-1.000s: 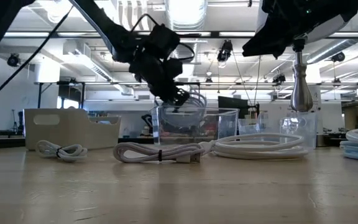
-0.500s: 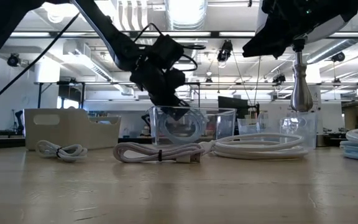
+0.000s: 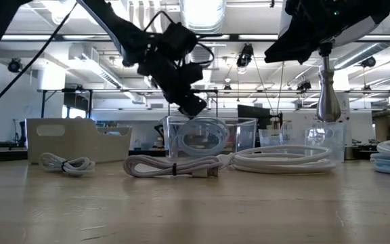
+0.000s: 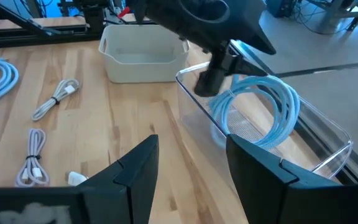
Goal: Pick & Place USB Port
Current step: Put the right blue HDMI cable into the left transparent bin
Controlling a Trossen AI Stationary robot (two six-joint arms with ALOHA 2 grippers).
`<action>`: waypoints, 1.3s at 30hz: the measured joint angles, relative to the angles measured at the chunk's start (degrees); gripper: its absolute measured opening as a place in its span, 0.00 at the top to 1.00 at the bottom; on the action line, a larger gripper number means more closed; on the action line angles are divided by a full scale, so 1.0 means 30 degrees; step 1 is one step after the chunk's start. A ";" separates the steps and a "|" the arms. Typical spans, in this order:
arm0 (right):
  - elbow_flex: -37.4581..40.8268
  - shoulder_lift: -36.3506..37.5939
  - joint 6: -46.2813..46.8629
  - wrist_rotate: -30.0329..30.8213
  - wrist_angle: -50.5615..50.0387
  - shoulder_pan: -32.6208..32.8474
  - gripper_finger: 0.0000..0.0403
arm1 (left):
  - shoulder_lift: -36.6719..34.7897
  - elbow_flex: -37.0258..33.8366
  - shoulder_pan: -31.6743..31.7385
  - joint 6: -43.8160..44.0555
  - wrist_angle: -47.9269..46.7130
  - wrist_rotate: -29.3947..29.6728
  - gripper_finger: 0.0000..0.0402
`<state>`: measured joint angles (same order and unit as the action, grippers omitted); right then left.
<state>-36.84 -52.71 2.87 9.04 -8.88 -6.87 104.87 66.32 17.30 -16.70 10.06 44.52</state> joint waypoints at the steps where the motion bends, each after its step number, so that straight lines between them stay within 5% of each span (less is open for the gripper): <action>1: 0.0001 0.0000 -0.0005 -0.0002 -0.0018 -0.0005 0.55 | -0.0236 0.0000 -0.0153 -0.0011 -0.0312 -0.0035 0.52; 7: 0.0154 0.0000 0.0000 -0.0015 -0.0127 -0.0007 0.55 | -0.2361 0.0000 -0.1211 0.0312 -0.3070 -0.0876 0.51; 19: 0.0220 0.0000 0.0358 -0.0192 -0.0663 0.0007 0.55 | -0.6276 0.0000 -0.3162 0.4592 -0.8295 -0.8532 0.52; 26: 0.0234 0.0000 0.1114 -0.2597 -0.1621 0.0424 0.56 | -0.6166 0.0000 -0.4215 0.5137 -1.0269 -0.9059 0.53; 31: 0.0234 0.0015 0.1660 -0.2557 -0.2603 0.1353 0.58 | -0.6010 -0.0022 -0.5105 0.5113 -1.2593 -0.9139 0.53; 39: 0.0234 -0.0010 0.5987 -0.4894 -1.0593 0.2586 0.56 | -0.6006 -0.0022 -0.5796 0.4961 -1.2754 -0.9132 0.53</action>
<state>-36.14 -52.74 20.83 -5.65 -40.65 0.88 86.85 66.26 -0.09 -1.82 -28.21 17.12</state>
